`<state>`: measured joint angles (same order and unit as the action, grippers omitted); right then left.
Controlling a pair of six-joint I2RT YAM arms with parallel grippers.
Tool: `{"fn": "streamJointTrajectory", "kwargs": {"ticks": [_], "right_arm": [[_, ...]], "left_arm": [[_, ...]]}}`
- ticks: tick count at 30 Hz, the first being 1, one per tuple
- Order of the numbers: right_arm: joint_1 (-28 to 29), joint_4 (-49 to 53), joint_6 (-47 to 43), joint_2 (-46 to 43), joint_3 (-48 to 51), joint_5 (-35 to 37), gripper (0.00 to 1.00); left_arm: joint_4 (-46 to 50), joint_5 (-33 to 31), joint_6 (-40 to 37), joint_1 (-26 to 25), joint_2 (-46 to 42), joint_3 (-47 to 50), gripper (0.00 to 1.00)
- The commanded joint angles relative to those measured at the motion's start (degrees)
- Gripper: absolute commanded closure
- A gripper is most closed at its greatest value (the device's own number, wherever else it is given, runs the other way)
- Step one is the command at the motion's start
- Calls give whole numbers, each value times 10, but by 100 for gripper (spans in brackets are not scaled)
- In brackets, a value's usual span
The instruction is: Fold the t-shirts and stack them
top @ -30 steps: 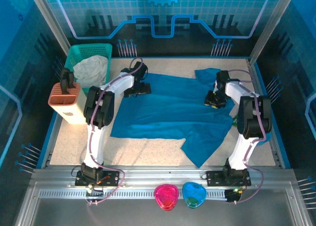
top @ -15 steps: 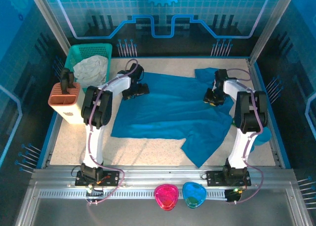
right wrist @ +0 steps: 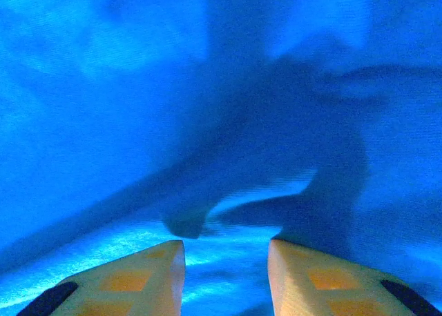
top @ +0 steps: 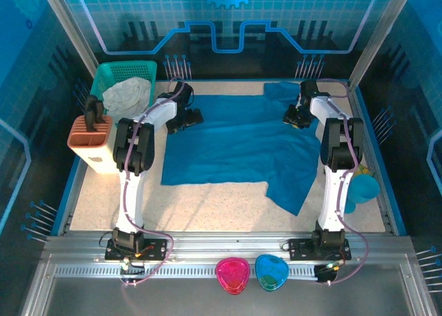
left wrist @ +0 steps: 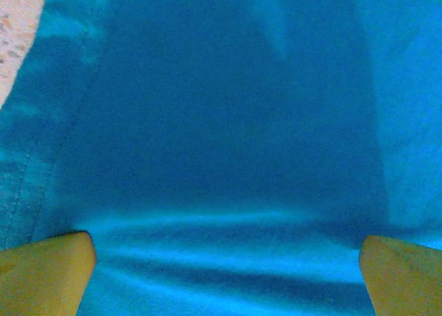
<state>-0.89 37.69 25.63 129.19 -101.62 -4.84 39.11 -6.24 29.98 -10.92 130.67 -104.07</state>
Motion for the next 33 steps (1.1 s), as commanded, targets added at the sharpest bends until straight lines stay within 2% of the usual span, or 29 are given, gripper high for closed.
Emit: {"fn": "streamJointTrajectory", "kwargs": {"ticks": [1, 8, 12, 18, 28, 33], "right_arm": [[-6, 25, -2, -27, 15, -11, 62], [-14, -19, 6, -139, 132, -35, 61], [-18, -8, 0, -157, 114, -46, 59], [-13, 38, -20, -80, 0, -62, 56], [-4, 128, -39, 121, -259, -71, 54], [0, 200, -33, 205, -397, -54, 57]], "left_arm": [[42, -21, -5, 15, 9, -3, 1], [7, -5, 2, 15, -84, 63, 1], [16, 18, -6, 14, -124, 55, 1], [25, 23, -13, 12, -127, 41, 1], [9, 41, -11, 10, -46, 13, 1], [42, 32, -15, 10, 24, -60, 1]]}}
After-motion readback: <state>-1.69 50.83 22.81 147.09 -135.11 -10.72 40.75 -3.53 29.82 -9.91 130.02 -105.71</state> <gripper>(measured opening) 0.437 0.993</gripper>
